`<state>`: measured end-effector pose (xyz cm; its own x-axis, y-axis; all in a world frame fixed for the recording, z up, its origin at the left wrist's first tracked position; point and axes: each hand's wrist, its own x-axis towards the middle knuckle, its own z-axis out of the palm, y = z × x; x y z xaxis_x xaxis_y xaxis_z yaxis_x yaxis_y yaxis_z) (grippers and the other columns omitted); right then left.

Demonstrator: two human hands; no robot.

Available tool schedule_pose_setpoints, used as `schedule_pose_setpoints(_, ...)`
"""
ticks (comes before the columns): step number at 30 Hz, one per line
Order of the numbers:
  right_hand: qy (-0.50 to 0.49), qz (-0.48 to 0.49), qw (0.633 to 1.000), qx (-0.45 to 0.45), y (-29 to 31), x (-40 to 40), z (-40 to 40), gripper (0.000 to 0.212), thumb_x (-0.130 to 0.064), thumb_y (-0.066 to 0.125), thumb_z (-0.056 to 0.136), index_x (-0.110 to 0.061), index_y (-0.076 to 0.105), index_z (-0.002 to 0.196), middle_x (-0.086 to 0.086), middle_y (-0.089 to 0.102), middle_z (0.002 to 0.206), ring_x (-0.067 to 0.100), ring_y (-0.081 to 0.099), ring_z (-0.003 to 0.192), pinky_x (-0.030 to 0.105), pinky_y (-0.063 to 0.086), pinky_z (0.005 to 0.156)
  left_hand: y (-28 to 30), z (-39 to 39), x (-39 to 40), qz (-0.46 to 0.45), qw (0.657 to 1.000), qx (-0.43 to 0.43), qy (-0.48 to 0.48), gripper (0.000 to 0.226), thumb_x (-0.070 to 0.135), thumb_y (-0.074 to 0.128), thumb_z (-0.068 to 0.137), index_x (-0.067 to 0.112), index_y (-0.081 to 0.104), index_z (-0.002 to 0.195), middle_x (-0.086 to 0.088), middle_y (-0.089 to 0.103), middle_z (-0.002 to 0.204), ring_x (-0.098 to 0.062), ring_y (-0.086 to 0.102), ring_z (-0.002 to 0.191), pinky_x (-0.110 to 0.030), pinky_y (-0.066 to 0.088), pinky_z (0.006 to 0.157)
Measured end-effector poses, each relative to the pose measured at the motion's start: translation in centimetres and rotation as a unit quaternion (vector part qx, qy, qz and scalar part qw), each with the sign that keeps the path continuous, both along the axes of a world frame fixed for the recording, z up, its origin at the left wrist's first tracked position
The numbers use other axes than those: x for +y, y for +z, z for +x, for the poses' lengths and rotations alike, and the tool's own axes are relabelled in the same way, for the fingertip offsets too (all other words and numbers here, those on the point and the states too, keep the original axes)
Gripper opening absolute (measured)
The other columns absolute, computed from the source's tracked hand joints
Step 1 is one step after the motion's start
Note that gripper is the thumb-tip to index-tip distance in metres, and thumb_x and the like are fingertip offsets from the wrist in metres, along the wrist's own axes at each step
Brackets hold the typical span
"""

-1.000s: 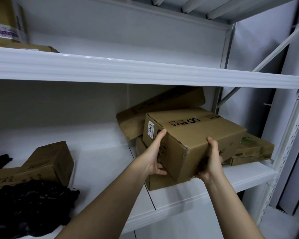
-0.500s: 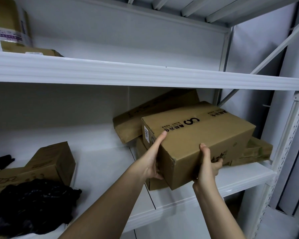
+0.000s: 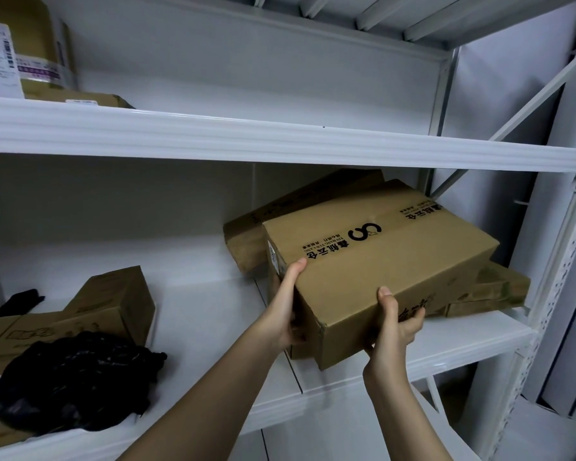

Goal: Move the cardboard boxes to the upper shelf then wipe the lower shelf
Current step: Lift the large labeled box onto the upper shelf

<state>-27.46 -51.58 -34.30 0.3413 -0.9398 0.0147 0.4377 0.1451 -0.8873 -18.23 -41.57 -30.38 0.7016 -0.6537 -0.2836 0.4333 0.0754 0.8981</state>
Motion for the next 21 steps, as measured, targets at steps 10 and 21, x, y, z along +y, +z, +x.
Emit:
schedule_pose_setpoints(10, 0.016, 0.118, 0.991, -0.056, -0.4, -2.0, -2.7, 0.083, -0.063, 0.059, 0.079, -0.038, 0.016, 0.146, 0.000, 0.043, 0.141, 0.027, 0.049, 0.121, 0.055, 0.045, 0.096, -2.3, -0.2, 3.7, 0.013, 0.994, -0.102, 0.050, 0.103, 0.079, 0.061, 0.044, 0.039, 0.041, 0.136, -0.007, 0.064, 0.114, -0.044, 0.048, 0.122, -0.024, 0.049, 0.051)
schedule_pose_setpoints(21, 0.008, 0.113, 0.977, -0.182, -1.3, 2.5, -6.1, 0.051, -0.060, 0.046, 0.088, -0.041, 0.046, 0.136, -0.012, 0.063, 0.125, 0.012, 0.059, 0.114, 0.033, 0.049, 0.081, -1.8, -2.6, 9.2, -0.084, 0.953, -0.290, 0.025, 0.076, 0.059, 0.060, 0.071, 0.051, 0.027, 0.139, 0.018, 0.054, 0.132, -0.001, 0.061, 0.108, -0.017, 0.053, 0.070)
